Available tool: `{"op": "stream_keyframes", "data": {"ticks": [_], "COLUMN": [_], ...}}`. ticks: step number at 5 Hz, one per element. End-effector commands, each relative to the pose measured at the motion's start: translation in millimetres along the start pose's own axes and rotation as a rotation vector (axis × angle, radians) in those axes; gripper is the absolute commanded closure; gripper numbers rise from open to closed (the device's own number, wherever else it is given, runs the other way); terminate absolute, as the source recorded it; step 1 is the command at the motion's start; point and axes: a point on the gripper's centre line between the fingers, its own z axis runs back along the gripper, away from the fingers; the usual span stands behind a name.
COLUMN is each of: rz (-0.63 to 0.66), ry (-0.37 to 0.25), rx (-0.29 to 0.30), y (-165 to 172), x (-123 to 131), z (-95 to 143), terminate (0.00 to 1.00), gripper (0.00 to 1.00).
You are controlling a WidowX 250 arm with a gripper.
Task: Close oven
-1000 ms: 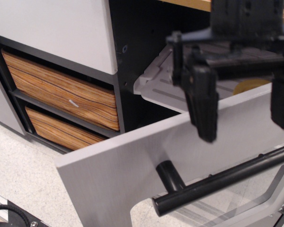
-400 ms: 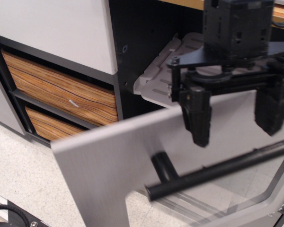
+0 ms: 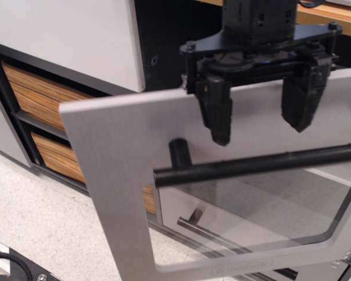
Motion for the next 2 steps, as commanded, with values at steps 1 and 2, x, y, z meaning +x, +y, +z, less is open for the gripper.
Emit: {"op": "stream_keyframes", "data": {"ticks": [1,2], "rz": [-0.24,-0.274], "ry": [0.035,-0.007], "rx": [0.001,0.04], "y": [10.0,6.9], "x": [-8.4,-14.5], "z": [-5.7,-34.8], "terminate": [0.0,0.0], "gripper": [0.0,0.0]}}
